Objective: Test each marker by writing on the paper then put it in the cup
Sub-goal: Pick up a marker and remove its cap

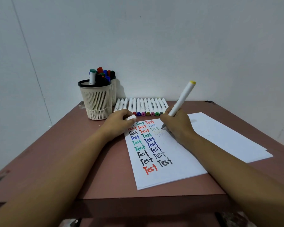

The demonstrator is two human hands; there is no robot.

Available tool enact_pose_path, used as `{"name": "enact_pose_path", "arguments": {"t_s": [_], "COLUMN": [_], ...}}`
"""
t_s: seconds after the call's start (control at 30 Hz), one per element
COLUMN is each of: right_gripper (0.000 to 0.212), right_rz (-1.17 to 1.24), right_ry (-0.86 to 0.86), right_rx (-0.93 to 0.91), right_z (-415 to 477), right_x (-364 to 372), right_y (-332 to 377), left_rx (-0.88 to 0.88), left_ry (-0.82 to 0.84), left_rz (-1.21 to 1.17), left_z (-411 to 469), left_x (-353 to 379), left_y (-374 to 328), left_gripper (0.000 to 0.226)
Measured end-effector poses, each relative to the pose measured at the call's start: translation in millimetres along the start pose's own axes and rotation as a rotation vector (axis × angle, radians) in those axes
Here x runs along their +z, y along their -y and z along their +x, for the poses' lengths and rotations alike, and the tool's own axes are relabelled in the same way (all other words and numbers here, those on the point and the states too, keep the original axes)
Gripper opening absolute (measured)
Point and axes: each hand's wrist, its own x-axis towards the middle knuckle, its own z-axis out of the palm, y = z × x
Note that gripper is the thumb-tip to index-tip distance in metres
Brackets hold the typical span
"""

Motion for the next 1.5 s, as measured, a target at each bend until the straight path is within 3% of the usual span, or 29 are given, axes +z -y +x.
{"name": "enact_pose_path", "arguments": {"t_s": [0.17,0.37,0.53,0.77,0.9,1.13,1.33,1.5], "right_gripper": [0.030,0.036,0.016,0.011,0.011,0.018,0.010,0.016], "right_rz": [0.390,0.440,0.665,0.648,0.521,0.506,0.607,0.476], "right_ry": [-0.033,-0.016,-0.018,0.174,0.343,0.369,0.224,0.382], "right_rx": [0.138,0.215,0.262,0.124,0.034,-0.004,0.022,0.005], "right_z": [6.5,7.4,6.0,0.4,-2.2,-4.7,-2.4,-9.3], "right_x": [-9.3,-12.7,-15.1,-10.3,-7.5,-7.5,-8.7,-4.3], "right_y": [4.3,12.0,16.3,17.0,12.8,13.6,16.4,14.8], "left_rx": [0.034,0.124,0.187,0.241,0.321,0.389,0.365,0.447], "left_ry": [-0.029,-0.074,-0.097,-0.107,-0.130,-0.159,-0.162,-0.147], "left_rz": [0.017,0.069,0.060,0.087,0.107,0.057,0.057,0.067], "left_z": [-0.9,-3.6,-4.7,-9.2,-9.5,-12.5,-12.6,-13.9], "left_x": [0.7,1.7,0.8,1.1,2.6,2.1,2.0,4.7], "left_y": [-1.8,-4.9,-5.6,-13.4,-15.8,-20.1,-20.7,-21.8], "left_gripper": [0.024,0.032,0.033,0.035,0.032,0.033,0.033,0.032]}}
